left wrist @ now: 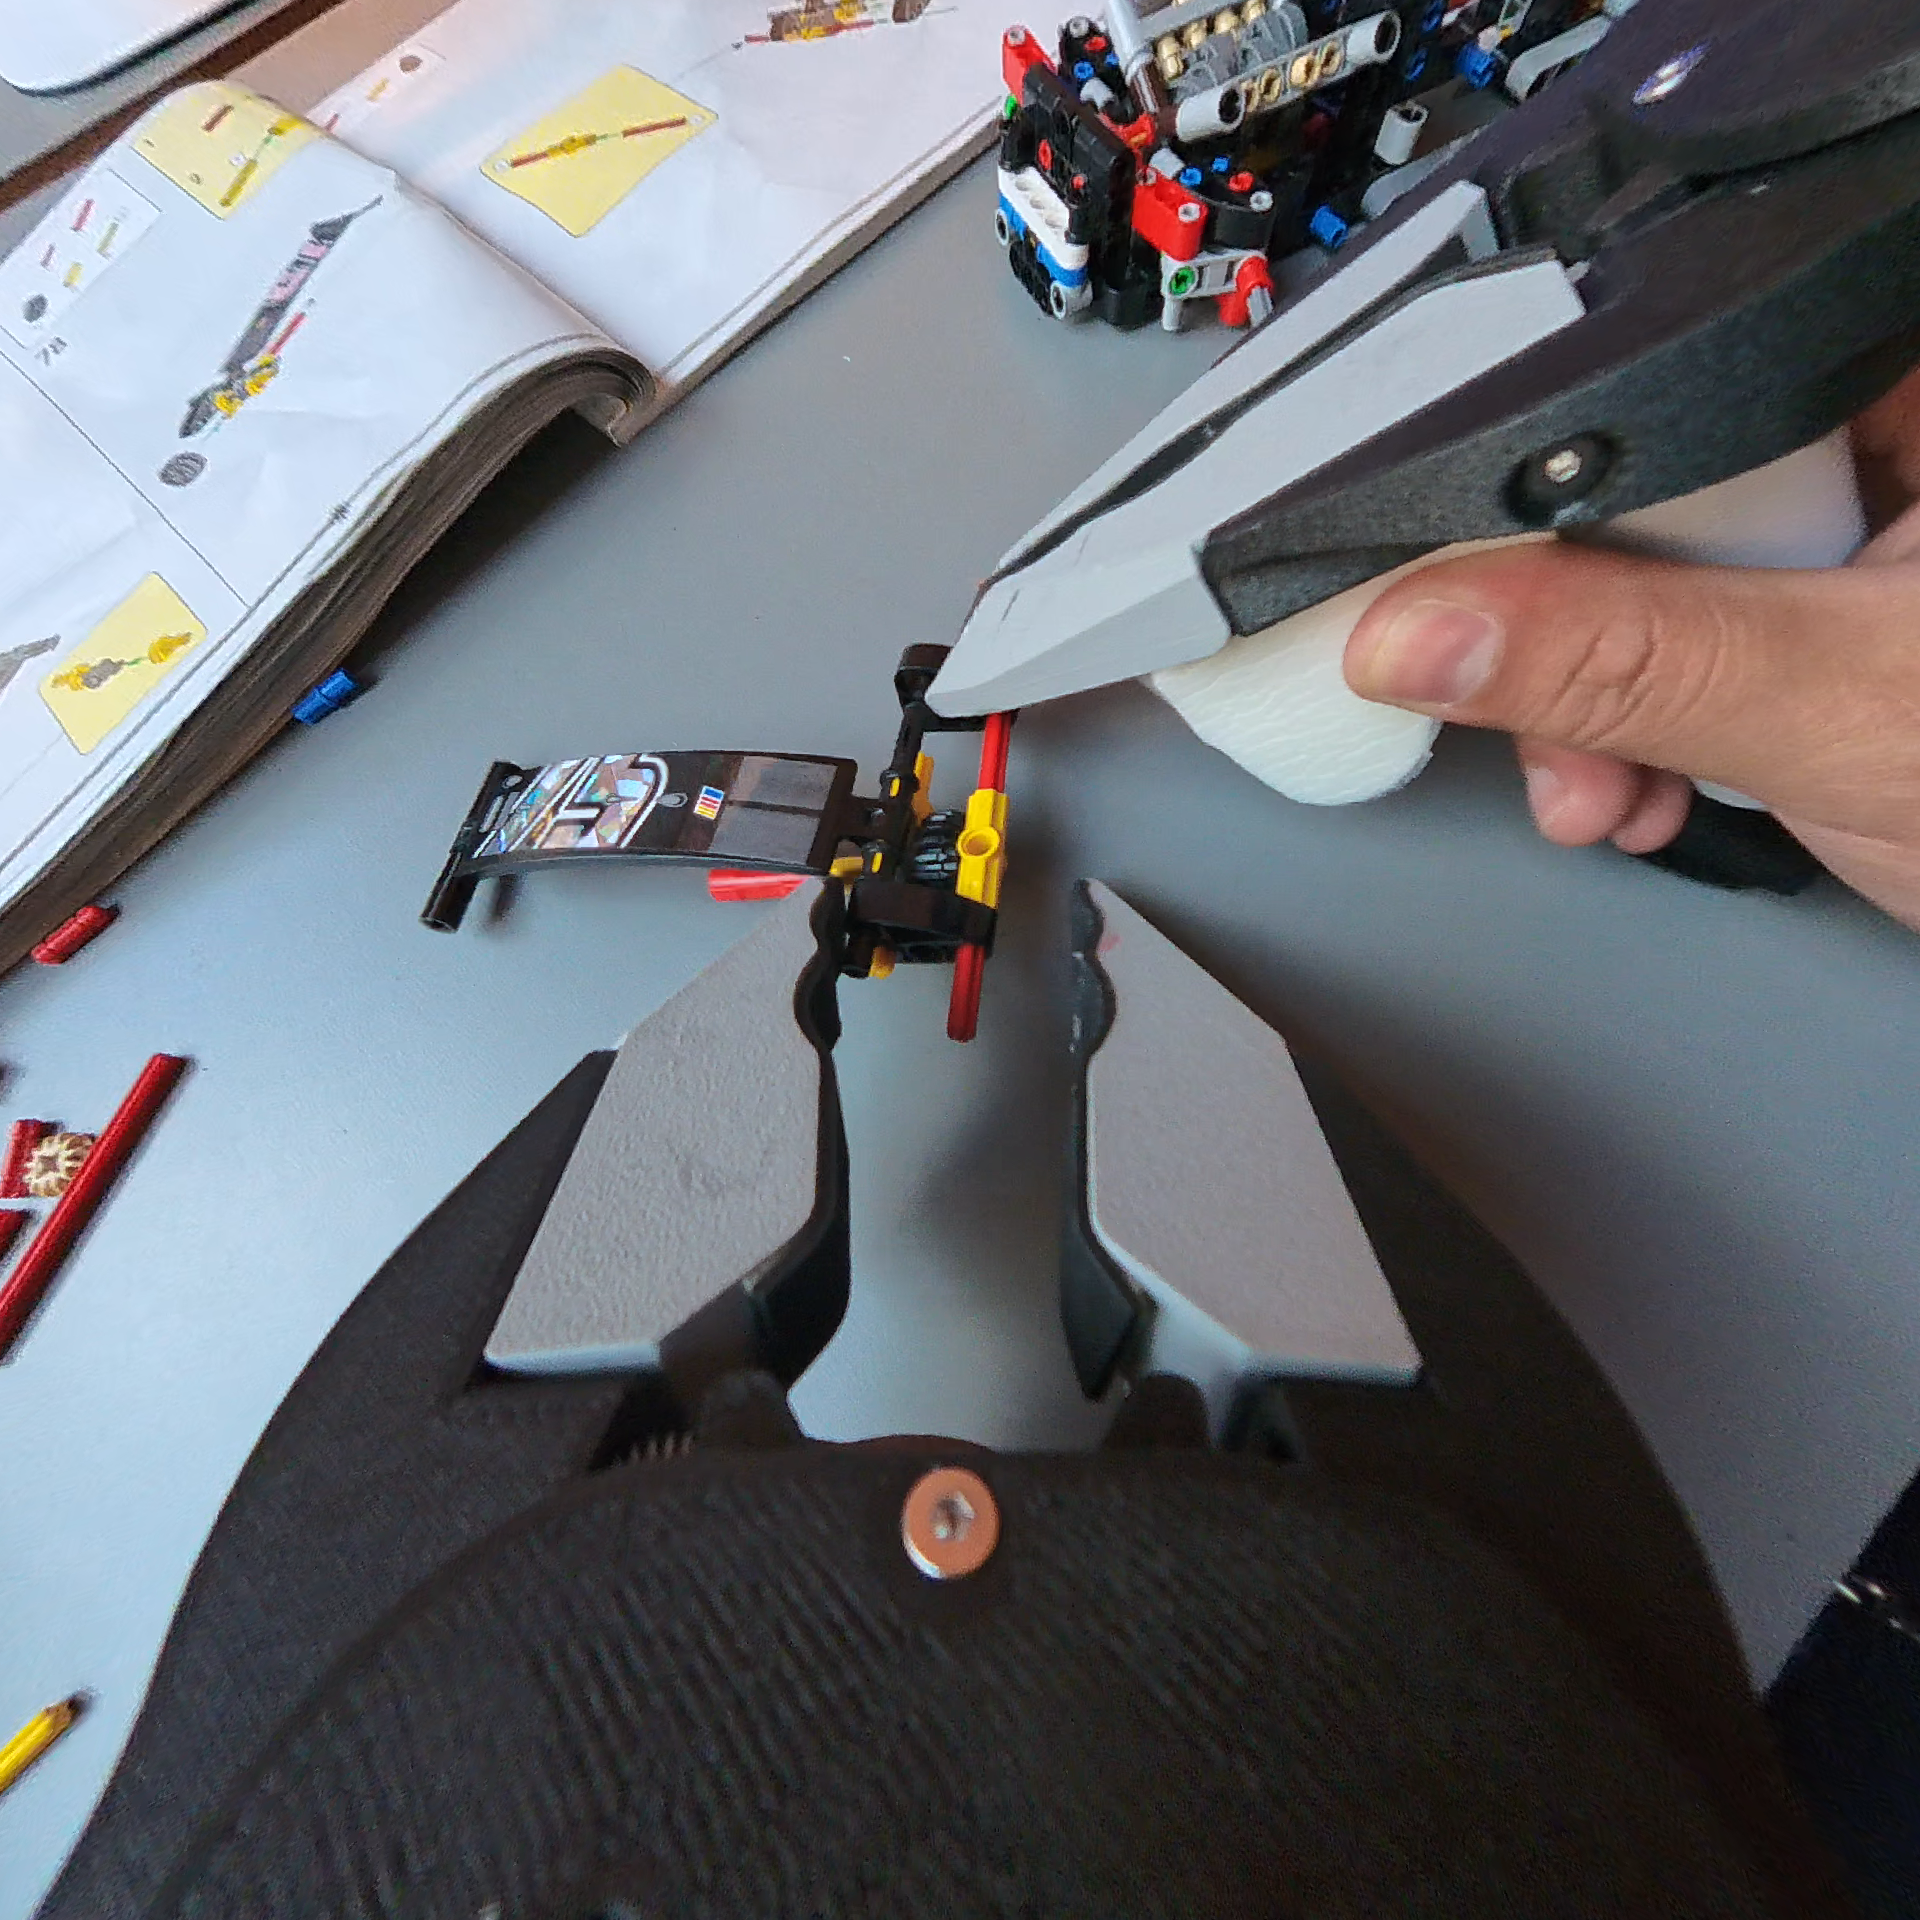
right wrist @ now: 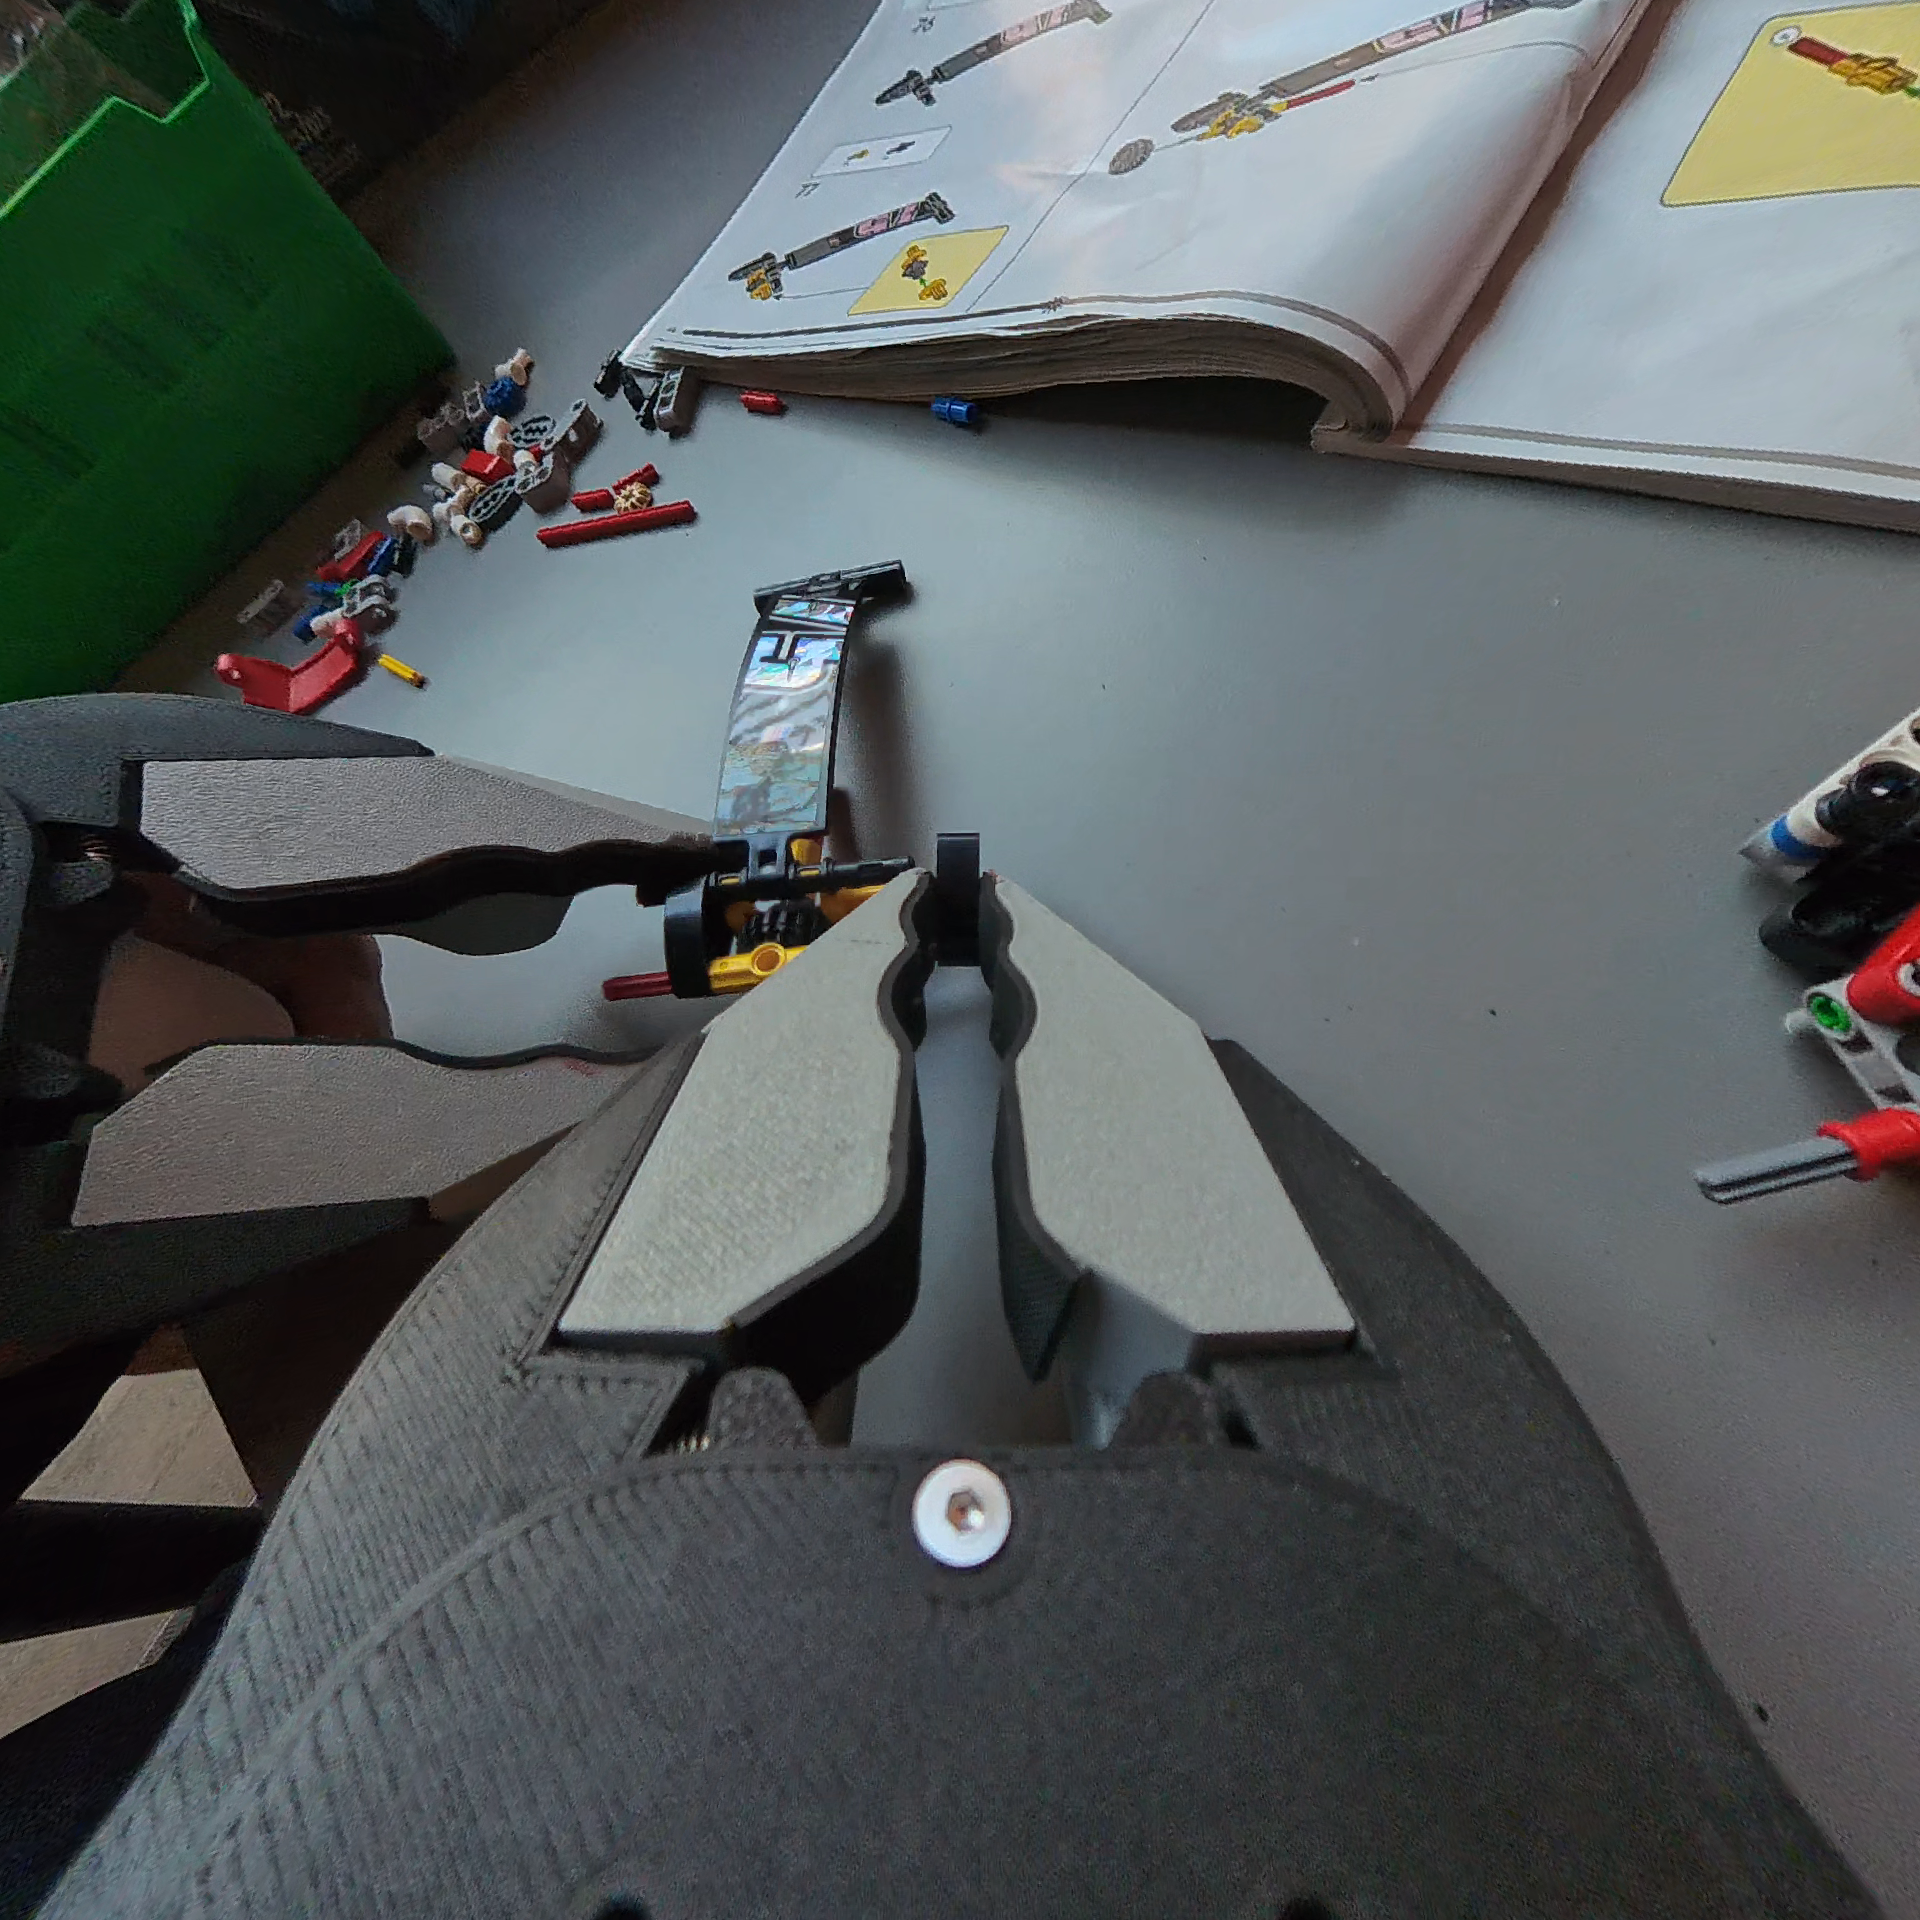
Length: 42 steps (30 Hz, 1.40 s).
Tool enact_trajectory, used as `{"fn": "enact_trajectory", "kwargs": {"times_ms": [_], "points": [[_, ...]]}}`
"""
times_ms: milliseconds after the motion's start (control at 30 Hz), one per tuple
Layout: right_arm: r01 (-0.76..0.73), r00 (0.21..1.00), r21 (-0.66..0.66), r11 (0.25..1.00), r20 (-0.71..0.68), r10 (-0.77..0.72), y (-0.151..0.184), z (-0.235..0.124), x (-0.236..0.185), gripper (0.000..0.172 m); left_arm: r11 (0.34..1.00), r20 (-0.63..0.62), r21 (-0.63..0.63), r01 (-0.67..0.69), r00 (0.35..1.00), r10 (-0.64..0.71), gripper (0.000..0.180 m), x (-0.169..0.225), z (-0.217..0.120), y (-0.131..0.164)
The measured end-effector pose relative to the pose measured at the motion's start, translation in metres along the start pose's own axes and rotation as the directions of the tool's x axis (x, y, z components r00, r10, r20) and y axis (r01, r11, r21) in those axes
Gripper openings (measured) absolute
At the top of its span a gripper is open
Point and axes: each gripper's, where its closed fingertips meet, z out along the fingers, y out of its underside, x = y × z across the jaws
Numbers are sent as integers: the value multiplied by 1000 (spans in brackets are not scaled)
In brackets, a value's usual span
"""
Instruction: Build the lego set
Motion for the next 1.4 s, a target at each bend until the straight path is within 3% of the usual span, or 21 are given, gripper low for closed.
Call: {"fn": "enact_trajectory", "kwargs": {"times_ms": [200,367,467,667,767,1400], "points": [[5,1000,11,1000,19,-6,-1,-1,-3,5,999,44,31,-9,999,8,38,-8,-1,-5],[-3,999,5,1000,40,3,0,-1,-4,5,995,109,-1,-95,990,95,32,-12,-3,1],[-14,998,5,1000,56,14,0,-1,-5,5,992,135,-7,-129,983,129,38,-15,-7,5],[12,999,-10,1000,53,-12,1,1,-7,5,1000,19,21,-10,1000,10,40,-11,-6,1],[21,999,-13,1000,51,-20,2,1,-8,5,1000,-28,14,20,999,-20,29,-9,-3,1],[-206,952,-85,975,212,220,5,6,-6,5,1000,-16,22,0,1000,1,27,-9,-3,-1]]}}
